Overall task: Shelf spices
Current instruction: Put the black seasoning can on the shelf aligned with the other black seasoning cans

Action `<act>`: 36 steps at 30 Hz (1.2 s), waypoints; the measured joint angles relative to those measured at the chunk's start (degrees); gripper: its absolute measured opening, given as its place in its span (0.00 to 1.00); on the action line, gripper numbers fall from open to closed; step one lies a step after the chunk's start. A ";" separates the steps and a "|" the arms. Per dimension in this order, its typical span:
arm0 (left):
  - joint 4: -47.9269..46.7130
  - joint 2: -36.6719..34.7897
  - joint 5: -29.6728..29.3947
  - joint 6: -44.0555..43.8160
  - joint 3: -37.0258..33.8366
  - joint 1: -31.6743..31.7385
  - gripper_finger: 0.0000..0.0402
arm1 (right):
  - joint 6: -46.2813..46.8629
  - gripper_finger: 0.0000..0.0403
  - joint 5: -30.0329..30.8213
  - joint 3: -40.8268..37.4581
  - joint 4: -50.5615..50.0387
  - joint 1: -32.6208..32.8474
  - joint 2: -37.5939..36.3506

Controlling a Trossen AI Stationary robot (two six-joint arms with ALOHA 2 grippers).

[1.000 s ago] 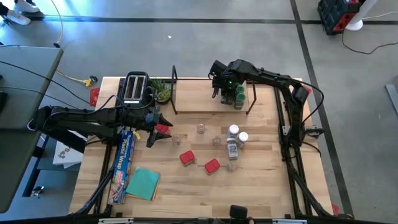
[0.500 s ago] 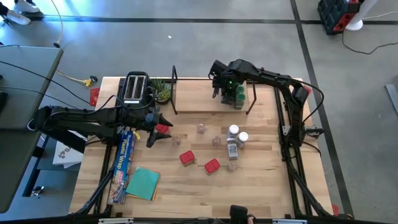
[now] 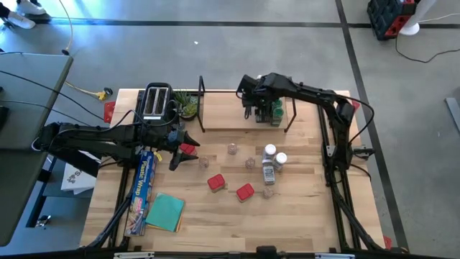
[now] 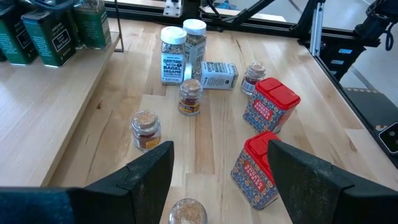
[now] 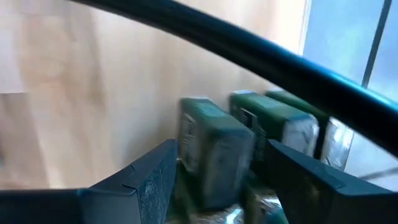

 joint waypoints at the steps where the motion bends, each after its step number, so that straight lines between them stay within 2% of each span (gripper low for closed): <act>1: 0.00 0.00 0.00 0.00 0.00 0.01 0.63 | -0.03 0.59 -0.08 0.00 -0.08 0.70 0.00; 7: 0.00 0.00 0.00 0.00 0.00 0.00 0.63 | -0.09 0.56 -7.30 -0.07 -4.79 2.32 0.00; 18: 0.02 0.00 0.00 -0.04 0.00 0.00 0.63 | 4.49 0.37 -10.61 -0.14 -5.68 -2.18 0.00; 26: 0.00 0.00 0.00 -0.31 0.00 0.02 0.63 | 2.82 0.35 -10.73 -0.19 -6.76 -2.08 2.32; 36: -0.02 0.00 0.00 -0.48 0.00 0.02 0.63 | 0.07 0.35 -3.74 -0.20 -5.93 -1.72 3.45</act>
